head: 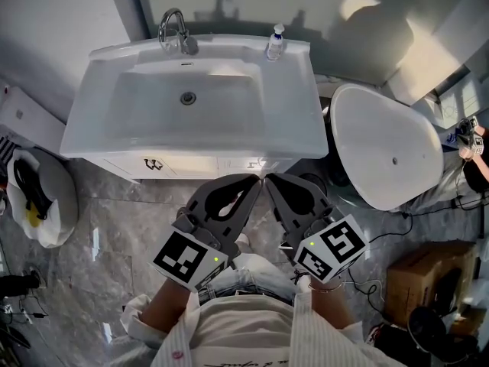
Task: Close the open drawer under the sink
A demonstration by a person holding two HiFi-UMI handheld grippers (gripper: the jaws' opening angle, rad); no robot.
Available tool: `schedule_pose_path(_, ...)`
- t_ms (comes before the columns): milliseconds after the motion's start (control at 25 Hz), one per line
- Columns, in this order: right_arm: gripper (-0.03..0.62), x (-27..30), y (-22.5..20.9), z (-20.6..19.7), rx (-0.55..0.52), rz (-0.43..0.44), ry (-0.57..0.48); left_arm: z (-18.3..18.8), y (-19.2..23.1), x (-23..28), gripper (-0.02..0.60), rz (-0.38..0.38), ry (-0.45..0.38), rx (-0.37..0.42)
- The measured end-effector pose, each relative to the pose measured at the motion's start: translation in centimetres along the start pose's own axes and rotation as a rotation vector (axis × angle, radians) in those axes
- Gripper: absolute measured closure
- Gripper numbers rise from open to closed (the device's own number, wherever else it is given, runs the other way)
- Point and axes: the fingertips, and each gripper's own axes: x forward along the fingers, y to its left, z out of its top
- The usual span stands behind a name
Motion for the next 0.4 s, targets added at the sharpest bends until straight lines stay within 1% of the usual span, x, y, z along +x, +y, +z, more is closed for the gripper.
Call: schedule_pose_path(400,0.585,-0.02,-0.01,-0.82,0.028,-0.017,0.011,-0.43,0.13,-0.02,0.565,-0.008,0.008,-0.013)
